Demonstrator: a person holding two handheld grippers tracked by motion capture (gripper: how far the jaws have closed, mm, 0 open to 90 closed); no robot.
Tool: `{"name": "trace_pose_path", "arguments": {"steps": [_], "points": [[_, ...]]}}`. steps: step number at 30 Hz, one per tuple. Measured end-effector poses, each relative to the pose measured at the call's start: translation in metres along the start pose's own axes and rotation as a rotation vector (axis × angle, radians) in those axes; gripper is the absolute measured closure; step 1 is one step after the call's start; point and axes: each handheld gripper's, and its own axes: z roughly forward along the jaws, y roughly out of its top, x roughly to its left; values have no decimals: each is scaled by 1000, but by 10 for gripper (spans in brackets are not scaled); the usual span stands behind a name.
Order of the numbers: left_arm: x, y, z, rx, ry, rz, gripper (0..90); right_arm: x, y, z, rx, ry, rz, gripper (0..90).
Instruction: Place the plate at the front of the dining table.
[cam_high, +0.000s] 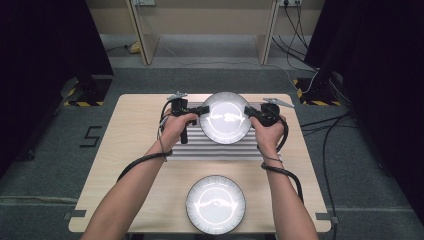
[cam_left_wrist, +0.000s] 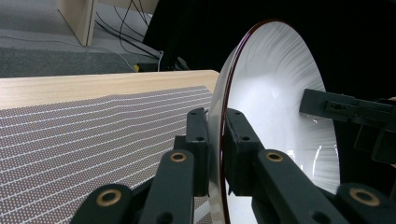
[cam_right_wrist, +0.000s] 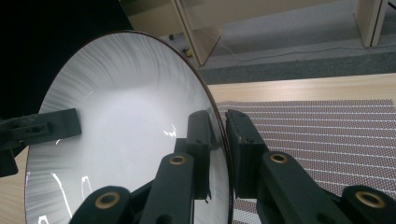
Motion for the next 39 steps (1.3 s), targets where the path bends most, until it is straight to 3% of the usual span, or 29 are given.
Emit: {"name": "trace_pose_path", "arguments": {"steps": [10,26,39], "points": [[9,-5,10,15,15,-34,811,-7,-5,12,28,-13,24,805],[21,-5,20,33,44,-56,811,-14,-7,30,50,-22,55,807],[33,-18,34,64,82,-109,806,-22,-18,47,82,-52,66,807]]}}
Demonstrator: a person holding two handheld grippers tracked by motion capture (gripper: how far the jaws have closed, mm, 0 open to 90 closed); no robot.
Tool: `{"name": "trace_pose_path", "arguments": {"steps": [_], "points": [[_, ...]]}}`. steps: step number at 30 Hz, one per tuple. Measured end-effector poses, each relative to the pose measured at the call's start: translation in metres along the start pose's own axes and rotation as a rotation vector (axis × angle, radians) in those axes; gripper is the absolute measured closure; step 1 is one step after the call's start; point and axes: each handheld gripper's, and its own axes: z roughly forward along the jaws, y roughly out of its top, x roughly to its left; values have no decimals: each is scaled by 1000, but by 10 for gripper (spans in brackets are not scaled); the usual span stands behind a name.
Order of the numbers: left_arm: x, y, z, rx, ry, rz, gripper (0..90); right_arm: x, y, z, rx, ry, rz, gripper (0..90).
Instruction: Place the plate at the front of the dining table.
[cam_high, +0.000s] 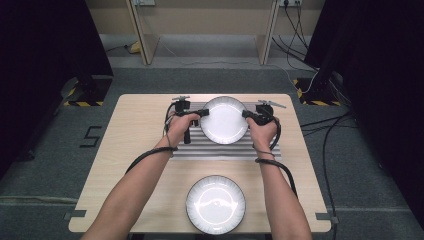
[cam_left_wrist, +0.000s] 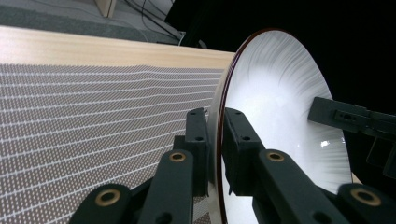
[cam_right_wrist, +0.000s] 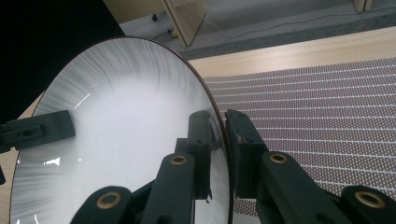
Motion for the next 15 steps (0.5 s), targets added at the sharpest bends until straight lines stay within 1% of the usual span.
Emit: {"name": "trace_pose_path", "arguments": {"steps": [6,9,11,12,15], "points": [[7,-5,3,15,20,-24,804,-1,-6,9,20,-4,19,808],[6,-6,6,28,48,-8,801,-3,-9,14,32,-11,27,806],[7,-8,7,30,56,-17,801,-4,-11,16,36,-14,36,805],[8,-10,8,31,60,-28,800,-4,-12,17,42,-16,40,806],[11,-13,10,38,65,-47,797,-4,-14,20,53,-25,35,808]]}}
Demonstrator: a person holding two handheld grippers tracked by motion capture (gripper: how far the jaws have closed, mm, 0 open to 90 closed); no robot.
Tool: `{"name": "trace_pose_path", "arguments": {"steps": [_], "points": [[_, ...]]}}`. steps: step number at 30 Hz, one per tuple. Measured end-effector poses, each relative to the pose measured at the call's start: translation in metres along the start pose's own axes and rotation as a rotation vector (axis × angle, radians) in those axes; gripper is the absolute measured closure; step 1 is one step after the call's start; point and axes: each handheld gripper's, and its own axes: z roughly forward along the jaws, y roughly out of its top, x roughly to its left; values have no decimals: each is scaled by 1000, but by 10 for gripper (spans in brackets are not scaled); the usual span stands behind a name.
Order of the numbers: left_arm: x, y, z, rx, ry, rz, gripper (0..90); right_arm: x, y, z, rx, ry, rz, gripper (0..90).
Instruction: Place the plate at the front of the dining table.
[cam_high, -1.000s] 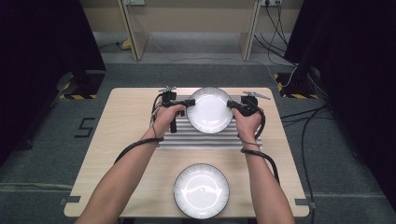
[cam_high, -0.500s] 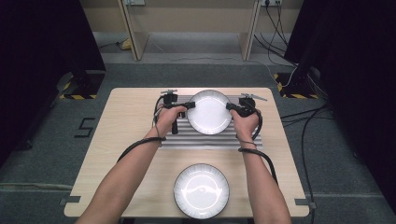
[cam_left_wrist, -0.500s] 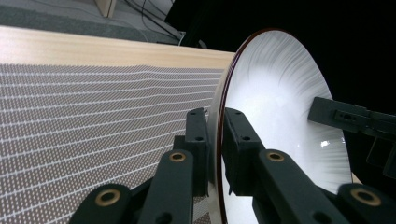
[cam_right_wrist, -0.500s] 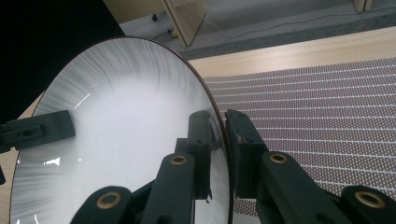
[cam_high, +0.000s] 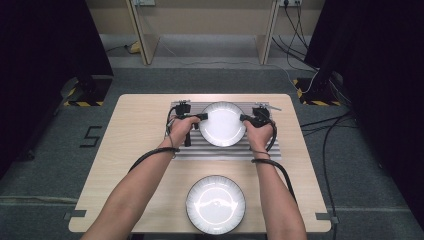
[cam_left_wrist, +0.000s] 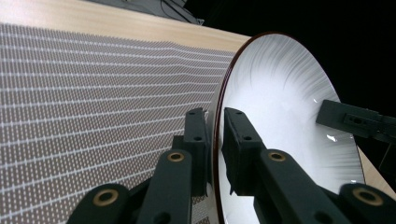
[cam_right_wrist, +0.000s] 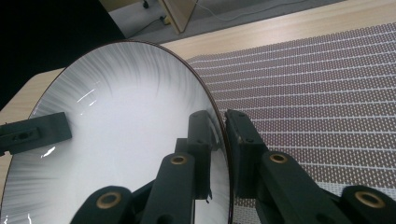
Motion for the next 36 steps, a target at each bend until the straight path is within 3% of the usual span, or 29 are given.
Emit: {"name": "trace_pose_path", "arguments": {"steps": [7,14,25,29,31,33,36], "points": [[2,-3,5,3,21,-9,797,-3,-4,6,12,-7,20,805],[1,-6,11,20,54,17,792,-7,-8,13,30,-22,30,794],[0,-7,18,28,88,20,794,-12,-12,22,56,-44,37,782],[1,-8,23,43,109,44,798,-12,-13,26,77,-45,36,694],[5,-12,27,67,160,69,785,-11,-14,28,99,-51,23,666],[7,-15,28,51,156,54,762,-11,-14,28,89,-59,24,626],[6,-14,27,46,167,83,724,-12,-13,25,83,-67,0,596]]}}
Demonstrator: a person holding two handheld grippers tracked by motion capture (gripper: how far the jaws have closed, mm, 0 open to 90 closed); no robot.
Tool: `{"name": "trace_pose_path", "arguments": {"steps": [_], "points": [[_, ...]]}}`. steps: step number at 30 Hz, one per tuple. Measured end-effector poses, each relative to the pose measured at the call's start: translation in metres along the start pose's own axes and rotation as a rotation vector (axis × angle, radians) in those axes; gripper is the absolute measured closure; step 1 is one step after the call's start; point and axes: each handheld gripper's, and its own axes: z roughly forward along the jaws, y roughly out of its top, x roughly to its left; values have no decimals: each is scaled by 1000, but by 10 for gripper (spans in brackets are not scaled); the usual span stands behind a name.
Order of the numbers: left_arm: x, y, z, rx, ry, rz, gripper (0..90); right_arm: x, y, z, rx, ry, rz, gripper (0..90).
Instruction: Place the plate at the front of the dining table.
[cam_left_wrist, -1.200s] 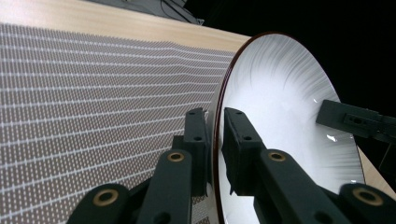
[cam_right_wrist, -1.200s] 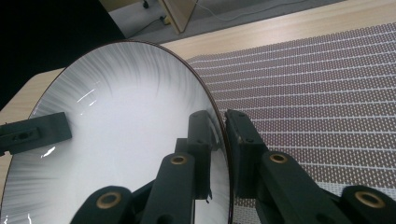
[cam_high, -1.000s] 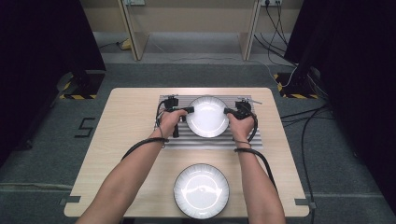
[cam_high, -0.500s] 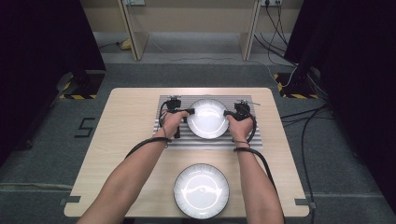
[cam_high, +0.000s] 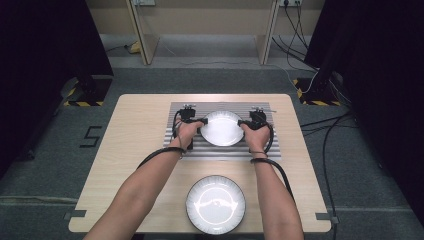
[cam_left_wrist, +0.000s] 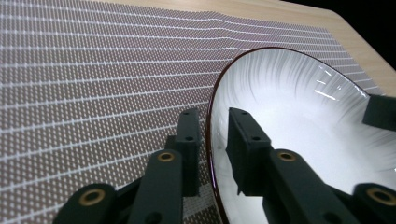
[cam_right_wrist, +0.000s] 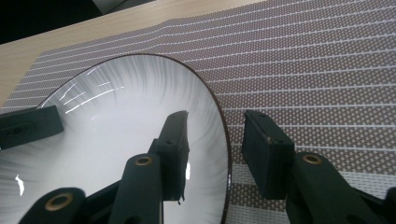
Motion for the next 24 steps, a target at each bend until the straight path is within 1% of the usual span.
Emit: {"name": "trace_pose_path", "arguments": {"steps": [3,5,7,8,9,10,13,16,18,21,22,24], "points": [[-2,4,-3,-19,4,-21,693,-2,0,-2,4,-2,13,576],[-5,7,-7,-31,0,-14,691,-3,-1,-4,3,7,31,572],[-7,10,-11,-31,2,-4,668,-3,-1,-6,0,9,31,568],[-7,11,-13,-36,3,-8,658,-3,-2,-7,0,8,34,561],[-8,12,-16,-46,10,-10,653,-3,-2,-9,-1,8,34,556],[-7,13,-20,-48,22,-4,642,-3,-2,-12,-6,5,37,549],[-4,15,-26,-60,50,-6,577,-3,-2,-19,-9,15,42,536],[-4,15,-31,-57,53,-6,557,-3,-2,-24,-6,15,48,529],[-4,14,-35,-51,48,-5,537,-3,-3,-27,0,18,54,523],[-5,14,-43,-57,49,7,513,-3,-3,-31,9,19,46,506],[-5,14,-45,-56,47,14,502,-4,-2,-34,8,20,48,498],[-6,12,-52,-49,40,11,485,-4,-1,-38,1,27,48,489]]}}
